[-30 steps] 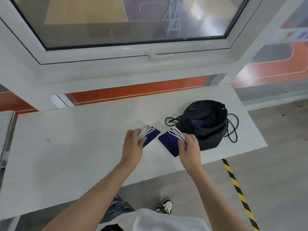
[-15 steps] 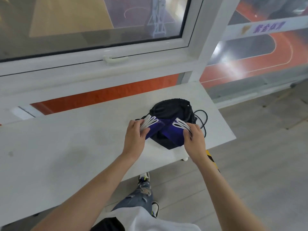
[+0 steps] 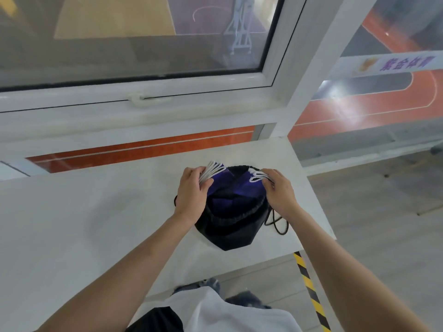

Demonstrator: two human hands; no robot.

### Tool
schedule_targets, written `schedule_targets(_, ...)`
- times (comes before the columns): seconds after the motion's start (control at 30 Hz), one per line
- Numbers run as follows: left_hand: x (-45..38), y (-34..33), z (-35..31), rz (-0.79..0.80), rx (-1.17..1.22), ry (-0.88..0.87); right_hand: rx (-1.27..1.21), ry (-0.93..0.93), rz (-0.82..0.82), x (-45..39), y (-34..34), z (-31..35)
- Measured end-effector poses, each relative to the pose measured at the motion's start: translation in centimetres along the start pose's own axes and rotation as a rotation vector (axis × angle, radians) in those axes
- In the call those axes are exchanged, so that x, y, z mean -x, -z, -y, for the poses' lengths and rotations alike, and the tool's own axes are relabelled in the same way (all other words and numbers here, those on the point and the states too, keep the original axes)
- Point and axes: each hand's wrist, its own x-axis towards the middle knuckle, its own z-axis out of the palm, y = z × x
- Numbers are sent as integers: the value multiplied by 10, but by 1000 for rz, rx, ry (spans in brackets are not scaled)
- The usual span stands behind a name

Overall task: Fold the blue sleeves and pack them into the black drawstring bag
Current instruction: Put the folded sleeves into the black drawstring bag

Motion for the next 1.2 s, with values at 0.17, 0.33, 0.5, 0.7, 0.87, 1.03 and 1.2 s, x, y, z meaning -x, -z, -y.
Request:
schedule_targets(0.17,-16,-16,-3,14,-60,22,58,128,263,-43,-9,-14)
schedule_targets(0.33,-15,-37,-2,56,-107,83,99,183,516,-66,-26,-36)
schedule_targets(0.5,-10,-56,-5,45,-161,197,190,209,719,-77,-40,-65)
schedule_targets(0.7,-8,-67,-7,33,-224,264,441,322,894,-97,-52,-73)
schedule_targets(0.87,-12,-72,-15,0,-227,278,550,367,887,-107,-61,-76)
schedule_targets(1.03,-17,-76,-17,9,-241,218,235,363,727,-112,-46,-55)
schedule_targets(1.2,-23,-77,-20,56,-245,74,-70,533,599,-103,-31,-18)
